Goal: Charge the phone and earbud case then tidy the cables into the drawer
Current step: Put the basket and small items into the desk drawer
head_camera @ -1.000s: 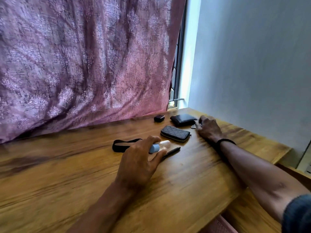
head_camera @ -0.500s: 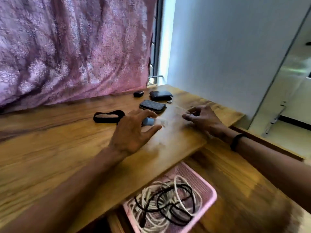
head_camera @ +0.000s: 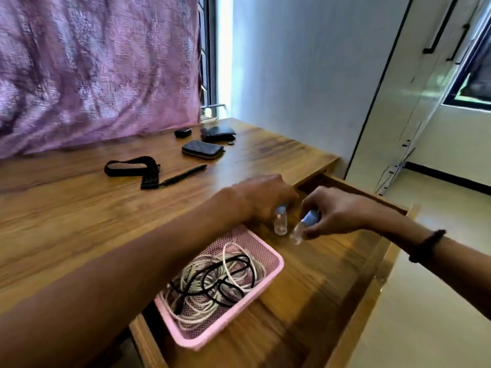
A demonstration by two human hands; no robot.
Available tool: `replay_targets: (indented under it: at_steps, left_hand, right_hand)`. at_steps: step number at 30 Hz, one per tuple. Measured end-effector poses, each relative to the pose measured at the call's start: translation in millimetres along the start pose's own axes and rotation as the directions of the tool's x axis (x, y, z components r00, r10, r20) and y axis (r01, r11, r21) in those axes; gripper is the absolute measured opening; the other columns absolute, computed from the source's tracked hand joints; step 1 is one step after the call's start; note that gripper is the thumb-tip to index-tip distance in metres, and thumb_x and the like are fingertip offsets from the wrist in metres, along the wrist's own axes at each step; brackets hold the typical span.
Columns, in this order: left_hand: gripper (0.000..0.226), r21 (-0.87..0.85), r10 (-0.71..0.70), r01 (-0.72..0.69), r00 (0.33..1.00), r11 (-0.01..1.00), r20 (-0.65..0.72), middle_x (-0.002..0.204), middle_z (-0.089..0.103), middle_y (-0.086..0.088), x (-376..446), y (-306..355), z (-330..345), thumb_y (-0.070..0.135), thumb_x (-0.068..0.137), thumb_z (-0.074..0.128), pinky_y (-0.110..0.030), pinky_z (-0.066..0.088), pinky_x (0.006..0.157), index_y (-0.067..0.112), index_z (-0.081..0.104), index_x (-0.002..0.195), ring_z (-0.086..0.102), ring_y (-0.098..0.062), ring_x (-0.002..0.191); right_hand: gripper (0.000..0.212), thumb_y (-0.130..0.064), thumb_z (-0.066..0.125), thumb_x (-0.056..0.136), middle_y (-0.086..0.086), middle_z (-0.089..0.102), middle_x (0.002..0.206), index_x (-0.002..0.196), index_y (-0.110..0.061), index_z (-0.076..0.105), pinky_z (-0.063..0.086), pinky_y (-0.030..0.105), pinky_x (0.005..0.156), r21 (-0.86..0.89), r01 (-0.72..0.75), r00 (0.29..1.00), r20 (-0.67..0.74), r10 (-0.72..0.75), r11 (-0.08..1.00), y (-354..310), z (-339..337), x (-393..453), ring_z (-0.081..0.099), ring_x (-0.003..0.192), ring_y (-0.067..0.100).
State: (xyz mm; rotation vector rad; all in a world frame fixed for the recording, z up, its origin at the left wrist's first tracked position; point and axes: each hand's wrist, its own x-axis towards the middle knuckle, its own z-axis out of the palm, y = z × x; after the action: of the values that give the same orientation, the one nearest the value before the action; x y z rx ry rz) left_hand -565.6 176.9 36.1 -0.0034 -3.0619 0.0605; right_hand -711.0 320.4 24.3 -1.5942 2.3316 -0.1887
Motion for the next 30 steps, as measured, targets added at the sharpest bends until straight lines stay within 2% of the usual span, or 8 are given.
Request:
replay_targets:
  at_steps: [4, 7, 10, 14, 17, 19, 25, 30]
  left_hand:
    - [0.040, 0.030, -0.030, 0.027, 0.991, 0.999, 0.133, 0.096, 0.060, 0.005, 3, 26, 2, 0.030, 0.078, 0.082, -0.030, 0.046, 0.070, 0.028, 0.069, 0.115, 0.067, -0.024, 0.098]
    - [0.038, 0.001, -0.045, 0.045, 0.999, 0.999, 0.012, 0.101, 0.058, 0.006, -44, 48, -9, 0.036, 0.083, 0.077, -0.031, 0.045, 0.071, 0.026, 0.067, 0.118, 0.062, -0.020, 0.096]
    - [0.037, -0.098, -0.075, 0.069, 0.996, 0.993, -0.057, 0.103, 0.051, 0.015, -111, 71, -24, 0.048, 0.086, 0.069, -0.029, 0.047, 0.078, 0.032, 0.063, 0.118, 0.055, -0.010, 0.098]
    - [0.034, -0.217, -0.165, 0.194, 0.976, 0.957, 0.145, 0.102, 0.047, 0.018, -187, 94, -21, 0.058, 0.087, 0.061, -0.023, 0.051, 0.081, 0.040, 0.059, 0.116, 0.051, -0.004, 0.099]
    - [0.034, -0.210, -0.195, 0.257, 0.941, 0.943, 0.276, 0.103, 0.052, 0.017, -208, 104, -4, 0.054, 0.089, 0.068, -0.028, 0.054, 0.084, 0.036, 0.062, 0.117, 0.055, -0.004, 0.098]
    - [0.032, -0.209, -0.199, 0.279, 0.920, 0.937, 0.338, 0.105, 0.054, 0.016, -211, 108, 5, 0.049, 0.092, 0.068, -0.019, 0.047, 0.078, 0.034, 0.060, 0.119, 0.055, -0.004, 0.098]
    - [0.038, -0.031, -0.290, 0.311, 0.912, 0.950, 0.290, 0.109, 0.061, 0.005, -202, 110, 17, 0.045, 0.091, 0.071, -0.031, 0.047, 0.080, 0.025, 0.061, 0.121, 0.058, -0.014, 0.093]
    - [0.046, -0.004, -0.310, 0.329, 0.896, 0.944, 0.318, 0.111, 0.062, 0.007, -196, 106, 20, 0.053, 0.085, 0.075, -0.029, 0.039, 0.077, 0.027, 0.062, 0.122, 0.050, -0.010, 0.086]
  right_hand:
    - [0.035, -0.045, 0.087, 0.074, -0.008, 0.064, 0.103, 0.092, -0.036, 0.059, 0.058, 0.029, 0.068, -0.117, -0.081, 0.980, 0.172, 0.101, 0.990, -23, 13, -23, 0.065, 0.086, 0.010]
    - [0.035, -0.041, 0.083, 0.081, -0.010, 0.057, 0.102, 0.096, -0.038, 0.052, 0.050, 0.019, 0.062, -0.114, -0.056, 0.973, 0.217, 0.080, 0.992, -43, 11, -56, 0.061, 0.085, 0.010]
    - [0.034, -0.044, 0.081, 0.081, -0.008, 0.061, 0.105, 0.108, -0.034, 0.063, 0.061, 0.029, 0.076, -0.137, -0.015, 0.968, 0.248, 0.049, 0.990, -62, 13, -80, 0.063, 0.090, 0.013]
    - [0.038, -0.049, 0.081, 0.079, -0.013, 0.065, 0.105, 0.112, -0.039, 0.066, 0.063, 0.032, 0.078, -0.160, 0.190, 0.941, 0.312, -0.133, 0.969, -87, 38, -92, 0.067, 0.092, 0.007]
    - [0.047, -0.049, 0.083, 0.076, -0.016, 0.061, 0.109, 0.116, -0.042, 0.061, 0.061, 0.029, 0.077, -0.119, 0.319, 0.916, 0.293, -0.274, 0.940, -103, 65, -92, 0.064, 0.095, 0.005]
    - [0.047, -0.050, 0.082, 0.077, -0.018, 0.059, 0.107, 0.117, -0.042, 0.057, 0.059, 0.027, 0.077, -0.156, 0.402, 0.898, 0.259, -0.356, 0.902, -112, 80, -91, 0.061, 0.093, 0.003]
    - [0.045, -0.050, 0.079, 0.081, -0.014, 0.061, 0.107, 0.119, -0.035, 0.058, 0.057, 0.032, 0.083, -0.226, 0.492, 0.866, 0.224, -0.447, 0.841, -135, 93, -93, 0.061, 0.093, 0.008]
    - [0.044, -0.046, 0.081, 0.082, -0.016, 0.061, 0.100, 0.118, -0.032, 0.060, 0.056, 0.026, 0.077, -0.193, 0.477, 0.872, 0.225, -0.434, 0.857, -142, 98, -90, 0.063, 0.087, 0.007]
